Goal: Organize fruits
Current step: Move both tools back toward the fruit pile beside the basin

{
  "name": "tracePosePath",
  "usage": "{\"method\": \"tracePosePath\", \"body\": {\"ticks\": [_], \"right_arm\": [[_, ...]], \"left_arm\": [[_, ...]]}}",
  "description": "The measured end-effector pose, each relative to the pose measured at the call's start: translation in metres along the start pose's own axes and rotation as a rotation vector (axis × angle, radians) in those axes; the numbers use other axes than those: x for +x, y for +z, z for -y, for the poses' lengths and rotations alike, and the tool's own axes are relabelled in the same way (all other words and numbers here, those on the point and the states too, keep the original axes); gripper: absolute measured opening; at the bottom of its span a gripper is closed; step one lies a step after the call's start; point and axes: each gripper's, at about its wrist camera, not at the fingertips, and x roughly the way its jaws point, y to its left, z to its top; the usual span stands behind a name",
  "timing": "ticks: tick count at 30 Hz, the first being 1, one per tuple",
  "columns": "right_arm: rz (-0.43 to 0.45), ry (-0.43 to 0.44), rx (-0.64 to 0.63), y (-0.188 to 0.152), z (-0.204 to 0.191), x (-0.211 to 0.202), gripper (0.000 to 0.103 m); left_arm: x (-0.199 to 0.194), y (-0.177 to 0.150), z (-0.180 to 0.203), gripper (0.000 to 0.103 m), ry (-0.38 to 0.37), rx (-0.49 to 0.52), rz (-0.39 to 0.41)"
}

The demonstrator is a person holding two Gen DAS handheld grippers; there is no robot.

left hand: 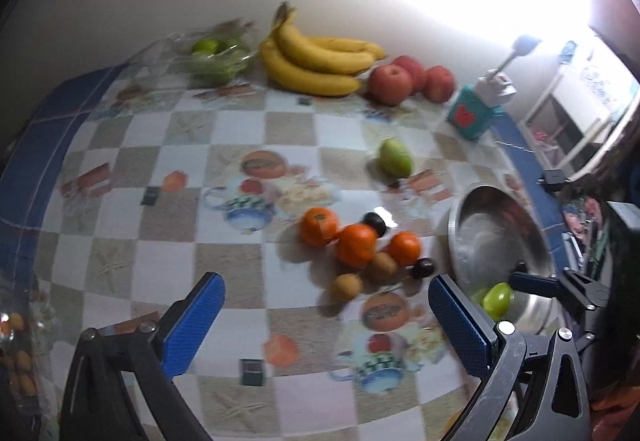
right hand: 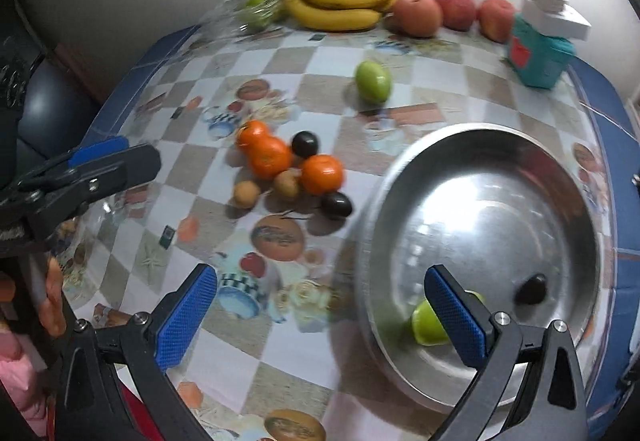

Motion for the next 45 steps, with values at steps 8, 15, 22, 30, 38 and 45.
{"method": "tracePosePath", "body": {"ticks": [8,15,22,30,38,45], "right_arm": [[0.036,-0.106,-0.049,0.015,-0.01,0.005,0.103],[0.054,-0.104,-0.133,0.029,-0.016,0.006,0.103],[0.08,-0.116,-0.208,0.039,-0.01,0.005,0.102],[0.012,-0.11,-0.343,0.039,-0.009,0.024,0.084],[-0.057,-0.091,-0.448,0.038,-0.016,0.045,0.061],[-0.101,-0.084,-0.479,0.038,-0.021,0.059,0.049]], "left_arm": [[0.014,-0.002,-0.031,0.103,0.106,-0.021,-0.027],[0.018,0.0,-0.031,0.103,0.081,0.013,0.004],[0.023,0.007,-0.02,0.103,0.12,0.047,-0.014],[0.049,-0.004,-0.012,0.094,0.039,0.033,-0.123],[0.069,-0.012,0.009,0.074,-0.014,0.133,-0.191],[0.082,-0.014,0.016,0.056,-0.046,0.143,-0.226]]}}
